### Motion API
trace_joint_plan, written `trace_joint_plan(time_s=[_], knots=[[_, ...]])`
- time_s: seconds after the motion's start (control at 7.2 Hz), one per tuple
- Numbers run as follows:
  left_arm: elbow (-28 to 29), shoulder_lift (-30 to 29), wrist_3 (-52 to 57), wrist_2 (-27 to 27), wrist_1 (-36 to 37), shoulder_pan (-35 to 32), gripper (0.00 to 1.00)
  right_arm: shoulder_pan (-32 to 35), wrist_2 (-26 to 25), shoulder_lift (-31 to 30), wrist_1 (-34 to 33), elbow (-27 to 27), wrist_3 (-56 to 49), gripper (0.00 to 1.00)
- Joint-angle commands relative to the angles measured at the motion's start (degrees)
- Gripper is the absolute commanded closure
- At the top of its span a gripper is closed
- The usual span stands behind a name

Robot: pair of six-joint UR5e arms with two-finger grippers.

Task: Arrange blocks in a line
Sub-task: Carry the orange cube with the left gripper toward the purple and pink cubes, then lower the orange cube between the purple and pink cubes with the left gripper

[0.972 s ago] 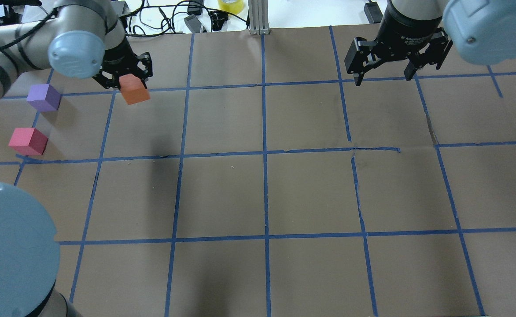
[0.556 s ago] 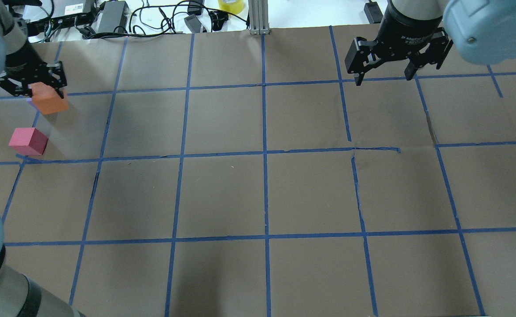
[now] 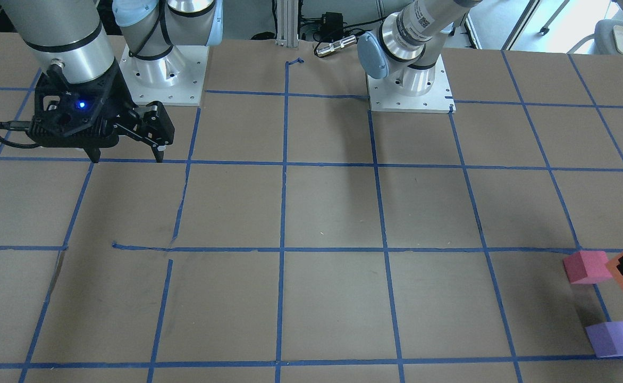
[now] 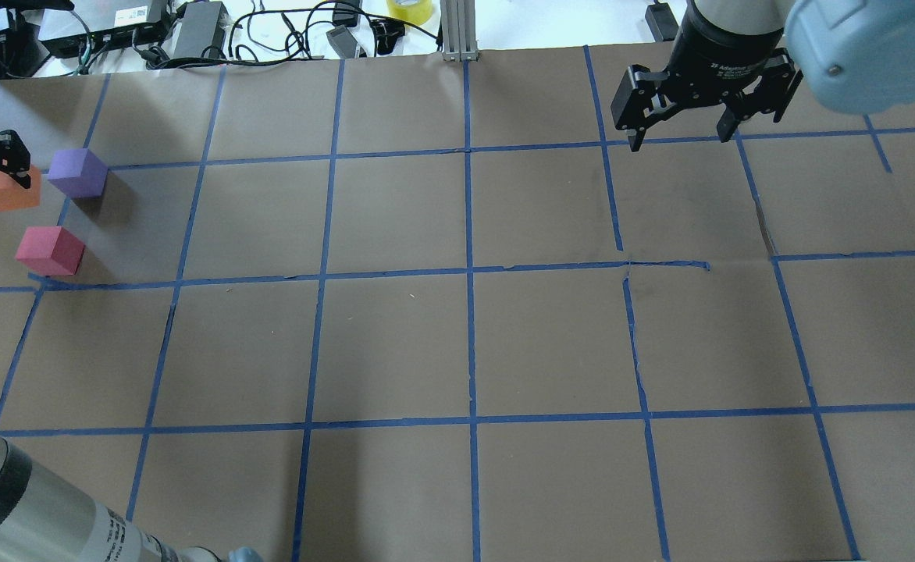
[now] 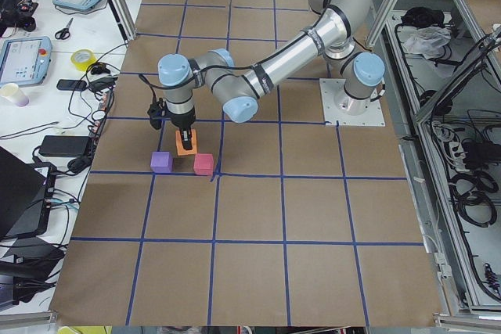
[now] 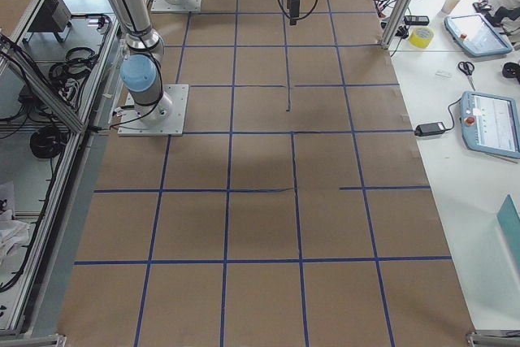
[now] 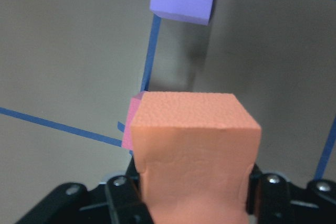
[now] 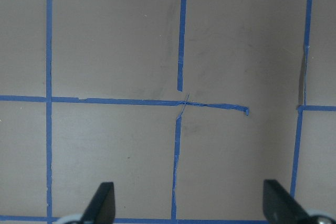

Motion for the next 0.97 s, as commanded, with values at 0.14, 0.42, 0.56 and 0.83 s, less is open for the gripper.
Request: trace_joint_plan(time_s=[0.14,0.42,0.56,0.83], knots=[[4.08,-6.11,1.01,-1.77,2.47,0.58,1.00,0.00,-0.11,-0.09,0.08,-0.01,0.16,0.00],[4.09,-8.05,2.06,-2.39,2.40,0.50,1.00,0.00,-0.11,-0.09,0.08,0.07,0.25,0.00],[3.74,-8.06,3.11,-2.39,1.79,0.41,1.00,0.00,-0.11,-0.09,0.08,-0.01,0.34,0.00],[3.64,-8.41,6.02,-2.39,1.70,0.41,1.00,0.00,-0.11,-0.09,0.08,-0.01,0.43,0.00]])
